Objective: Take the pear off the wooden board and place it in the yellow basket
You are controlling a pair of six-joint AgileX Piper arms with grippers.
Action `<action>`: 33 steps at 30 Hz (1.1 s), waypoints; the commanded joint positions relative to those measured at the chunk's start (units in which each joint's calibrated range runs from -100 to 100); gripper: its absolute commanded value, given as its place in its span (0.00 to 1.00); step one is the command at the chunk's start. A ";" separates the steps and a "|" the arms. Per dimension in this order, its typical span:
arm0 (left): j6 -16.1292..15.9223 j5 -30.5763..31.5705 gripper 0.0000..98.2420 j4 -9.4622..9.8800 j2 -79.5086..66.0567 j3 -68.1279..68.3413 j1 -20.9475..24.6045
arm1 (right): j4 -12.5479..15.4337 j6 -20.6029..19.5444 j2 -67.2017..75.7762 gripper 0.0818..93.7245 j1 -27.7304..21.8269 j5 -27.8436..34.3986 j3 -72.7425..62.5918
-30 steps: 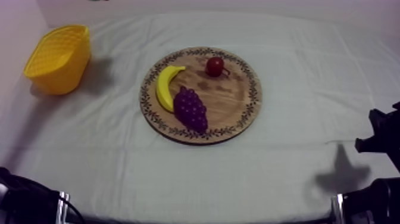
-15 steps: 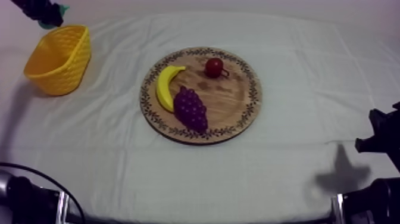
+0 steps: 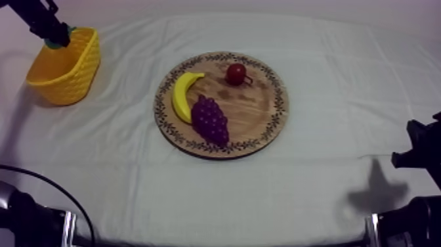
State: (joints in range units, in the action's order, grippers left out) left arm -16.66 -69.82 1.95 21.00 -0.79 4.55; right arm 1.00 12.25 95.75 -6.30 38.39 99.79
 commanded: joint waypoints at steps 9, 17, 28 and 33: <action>0.23 1.73 0.81 -0.74 -8.25 6.46 -0.21 | 0.00 -0.02 0.01 0.00 0.02 0.00 -0.01; 0.63 0.25 0.80 -2.07 -21.14 11.87 -0.11 | 0.00 -0.02 0.01 0.00 0.02 0.00 -0.01; 4.22 3.22 0.63 -2.41 -47.88 23.61 -1.94 | 0.00 0.03 0.01 0.00 0.02 0.00 -0.01; 6.21 8.00 0.49 -2.95 -61.50 31.11 -2.60 | 0.00 0.03 0.01 0.00 0.02 0.00 -0.01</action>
State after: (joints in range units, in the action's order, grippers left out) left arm -10.80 -63.30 -0.73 -31.24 27.07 1.81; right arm 1.00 12.25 95.75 -6.30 38.39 99.79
